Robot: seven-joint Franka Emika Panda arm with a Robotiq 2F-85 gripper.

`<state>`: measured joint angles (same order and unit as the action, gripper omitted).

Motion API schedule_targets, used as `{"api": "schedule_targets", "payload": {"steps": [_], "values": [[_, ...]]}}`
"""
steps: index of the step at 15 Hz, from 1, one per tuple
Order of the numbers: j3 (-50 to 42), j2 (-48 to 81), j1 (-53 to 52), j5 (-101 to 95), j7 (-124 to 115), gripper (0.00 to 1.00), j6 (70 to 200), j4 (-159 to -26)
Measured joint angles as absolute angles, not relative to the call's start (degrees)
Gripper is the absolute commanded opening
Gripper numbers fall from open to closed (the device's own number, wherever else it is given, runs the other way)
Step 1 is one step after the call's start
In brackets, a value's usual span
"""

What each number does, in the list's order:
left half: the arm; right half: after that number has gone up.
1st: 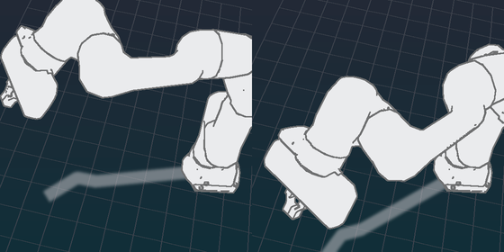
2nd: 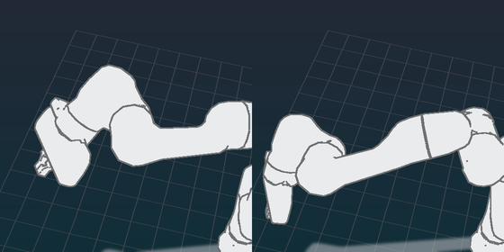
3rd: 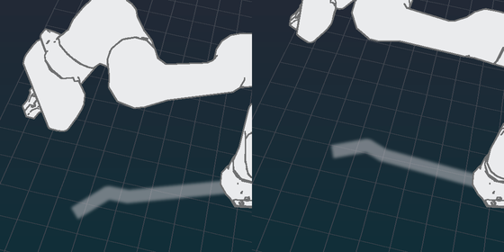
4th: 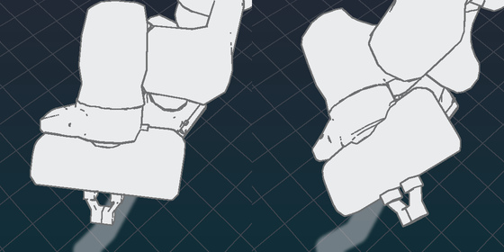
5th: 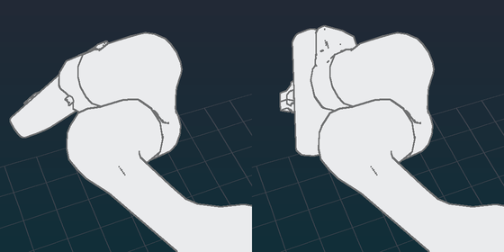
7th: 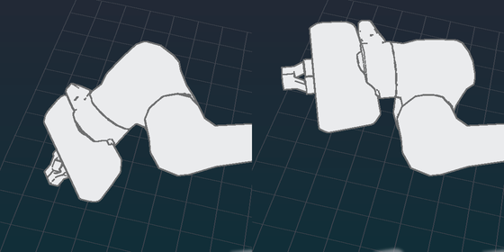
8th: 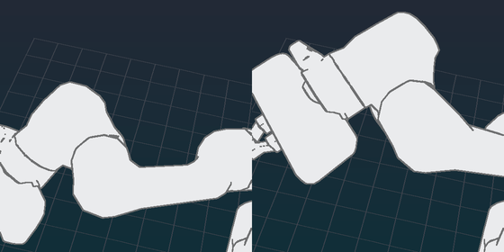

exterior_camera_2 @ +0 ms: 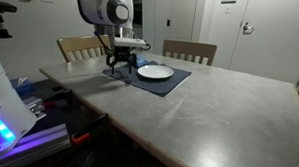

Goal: Put the fork on the plate

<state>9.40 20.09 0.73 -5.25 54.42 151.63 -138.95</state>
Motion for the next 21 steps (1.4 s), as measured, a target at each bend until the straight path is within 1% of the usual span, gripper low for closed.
{"api": "schedule_targets", "payload": {"steps": [1, 2, 4, 7, 9, 11, 16, 17, 20, 21], "values": [[9.5, 20.1, 0.7, -5.0, 54.4, 0.92, 151.6, -138.9], [9.6, 20.2, 0.7, -4.8, 54.4, 0.88, 151.6, -139.0], [9.9, 20.4, 0.7, -4.4, 54.4, 0.87, 151.7, -139.0], [10.3, 21.1, 0.8, -3.9, 54.4, 0.89, 151.8, -139.0], [10.6, 21.8, 0.8, -3.8, 54.4, 0.85, 152.1, -139.0], [10.8, 22.3, 1.0, -3.8, 54.4, 0.69, 152.5, -139.0], [11.0, 22.1, 1.8, -3.8, 54.4, 0.49, 153.8, -139.0], [11.1, 22.1, 2.0, -3.8, 54.4, 0.52, 154.1, -138.9], [11.3, 22.1, 2.3, -3.8, 54.4, 0.53, 154.2, -138.9], [11.4, 22.1, 2.4, -3.8, 54.4, 0.41, 154.2, -138.9]]}}
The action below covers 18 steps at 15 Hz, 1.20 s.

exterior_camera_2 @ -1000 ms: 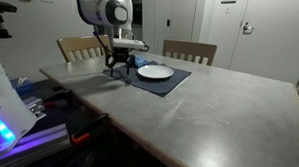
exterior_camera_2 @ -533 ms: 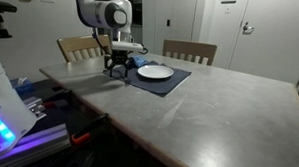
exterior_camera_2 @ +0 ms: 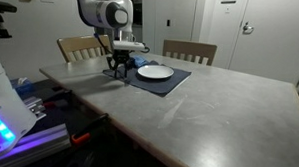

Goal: Put the fork on the plate

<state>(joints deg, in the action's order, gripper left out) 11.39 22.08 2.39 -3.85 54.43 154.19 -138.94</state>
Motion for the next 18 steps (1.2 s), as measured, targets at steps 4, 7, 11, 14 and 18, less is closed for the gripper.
{"api": "schedule_targets", "payload": {"steps": [4, 7, 11, 14, 18], "values": [[11.4, 22.0, 2.7, -3.8, 54.4, 0.05, 154.6, -138.9], [11.4, 22.0, 2.9, -3.8, 54.4, 0.0, 154.7, -139.0], [11.4, 22.0, 2.9, -3.8, 54.4, 0.03, 154.7, -139.1], [11.4, 22.0, 2.9, -3.8, 54.4, 0.03, 154.6, -139.1], [11.3, 21.3, 3.0, -3.9, 54.4, 0.03, 152.2, -139.1]]}}
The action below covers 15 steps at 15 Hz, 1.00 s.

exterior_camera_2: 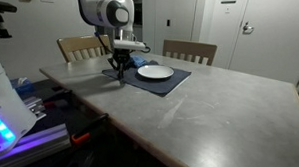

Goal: Put the fork on the plate

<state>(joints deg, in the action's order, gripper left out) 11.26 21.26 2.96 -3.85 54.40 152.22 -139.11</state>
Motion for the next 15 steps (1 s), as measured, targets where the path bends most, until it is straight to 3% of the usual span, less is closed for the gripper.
{"api": "schedule_targets", "payload": {"steps": [6, 15], "values": [[10.5, 17.5, 2.9, -3.9, 54.3, 0.03, 147.0, -139.1], [5.7, 15.2, 2.9, -5.0, 53.8, 0.03, 150.8, -138.5]]}}
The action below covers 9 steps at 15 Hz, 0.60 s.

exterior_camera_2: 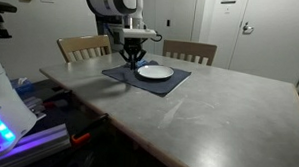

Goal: Put the fork on the plate

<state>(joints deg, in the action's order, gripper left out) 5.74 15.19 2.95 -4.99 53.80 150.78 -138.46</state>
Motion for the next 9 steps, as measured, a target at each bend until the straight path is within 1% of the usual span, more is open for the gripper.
{"api": "schedule_targets", "payload": {"steps": [9], "values": [[4.6, 17.8, 3.4, -4.6, 54.8, 0.03, 152.1, -131.3]]}}
